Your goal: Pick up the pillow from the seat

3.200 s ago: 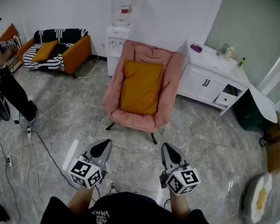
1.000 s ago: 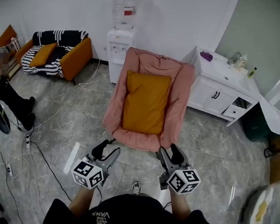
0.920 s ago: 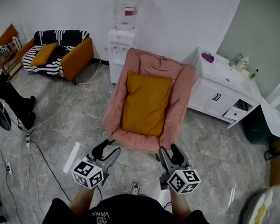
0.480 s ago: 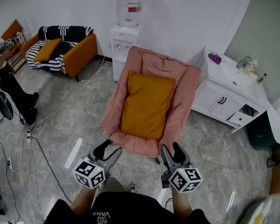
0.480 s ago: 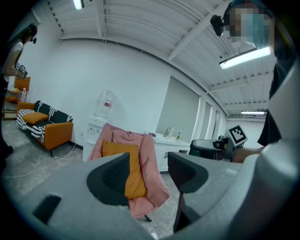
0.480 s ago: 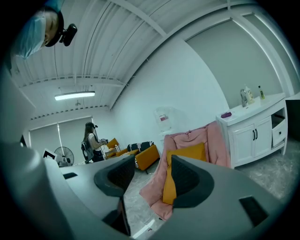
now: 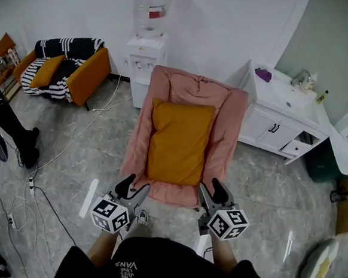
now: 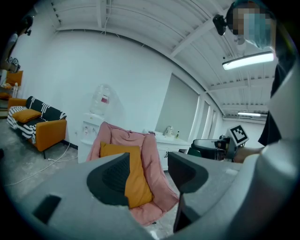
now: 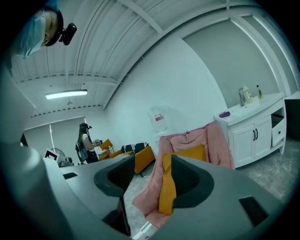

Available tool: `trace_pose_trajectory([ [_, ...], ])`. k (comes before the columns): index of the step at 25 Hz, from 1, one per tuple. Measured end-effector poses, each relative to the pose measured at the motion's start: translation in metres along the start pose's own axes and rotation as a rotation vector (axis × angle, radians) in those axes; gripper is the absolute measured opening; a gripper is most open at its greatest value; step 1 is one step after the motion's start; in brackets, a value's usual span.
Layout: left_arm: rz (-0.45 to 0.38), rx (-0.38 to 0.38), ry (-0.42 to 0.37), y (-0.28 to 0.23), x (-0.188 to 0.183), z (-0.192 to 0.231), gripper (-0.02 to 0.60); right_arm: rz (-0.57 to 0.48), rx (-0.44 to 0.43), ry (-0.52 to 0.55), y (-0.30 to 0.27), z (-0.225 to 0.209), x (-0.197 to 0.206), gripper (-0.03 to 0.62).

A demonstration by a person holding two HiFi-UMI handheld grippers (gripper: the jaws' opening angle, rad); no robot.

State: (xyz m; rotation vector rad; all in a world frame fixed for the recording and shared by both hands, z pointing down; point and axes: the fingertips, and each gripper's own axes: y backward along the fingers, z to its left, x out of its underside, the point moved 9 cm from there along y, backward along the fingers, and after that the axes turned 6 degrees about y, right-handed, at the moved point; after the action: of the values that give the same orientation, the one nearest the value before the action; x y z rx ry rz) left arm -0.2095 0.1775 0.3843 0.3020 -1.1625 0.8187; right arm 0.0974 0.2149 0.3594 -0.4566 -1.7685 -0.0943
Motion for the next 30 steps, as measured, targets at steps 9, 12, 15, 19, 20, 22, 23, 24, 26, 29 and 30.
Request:
trace_pose_trajectory([
  [9,0.063,0.112,-0.042,-0.057,-0.046,0.064,0.249,-0.036,0.114,-0.032,-0.062,0.002,-0.012,0.229],
  [12,0.082,0.14,-0.047,-0.069,-0.057,0.088,0.249,-0.046,0.165,-0.045,-0.08,0.003,-0.012,0.229],
  [15,0.096,0.164,-0.054,-0.079,-0.065,0.112,0.249,-0.055,0.204,-0.053,-0.098,0.006,-0.012,0.229],
  [19,0.127,0.169,-0.046,-0.095,-0.067,0.14,0.249,-0.047,0.243,-0.057,-0.114,0.006,-0.008,0.229],
  [20,0.138,0.17,-0.037,-0.1,-0.066,0.145,0.249,-0.038,0.25,-0.057,-0.116,0.005,-0.007,0.229],
  [22,0.163,0.177,-0.016,-0.111,-0.06,0.149,0.249,-0.018,0.263,-0.063,-0.121,0.002,-0.004,0.229],
  [23,0.176,0.182,-0.006,-0.118,-0.056,0.15,0.249,-0.009,0.268,-0.069,-0.124,-0.002,-0.002,0.229],
  [24,0.188,0.184,0.003,-0.124,-0.052,0.15,0.249,-0.001,0.268,-0.076,-0.127,-0.005,0.0,0.229],
  [26,0.206,0.182,0.018,-0.138,-0.043,0.148,0.249,0.018,0.262,-0.084,-0.132,-0.015,0.006,0.229],
  [29,0.234,0.169,0.045,-0.16,-0.032,0.15,0.249,0.06,0.25,-0.098,-0.145,-0.034,0.017,0.23],
  [30,0.243,0.161,0.055,-0.166,-0.029,0.153,0.249,0.076,0.243,-0.103,-0.152,-0.04,0.02,0.23],
])
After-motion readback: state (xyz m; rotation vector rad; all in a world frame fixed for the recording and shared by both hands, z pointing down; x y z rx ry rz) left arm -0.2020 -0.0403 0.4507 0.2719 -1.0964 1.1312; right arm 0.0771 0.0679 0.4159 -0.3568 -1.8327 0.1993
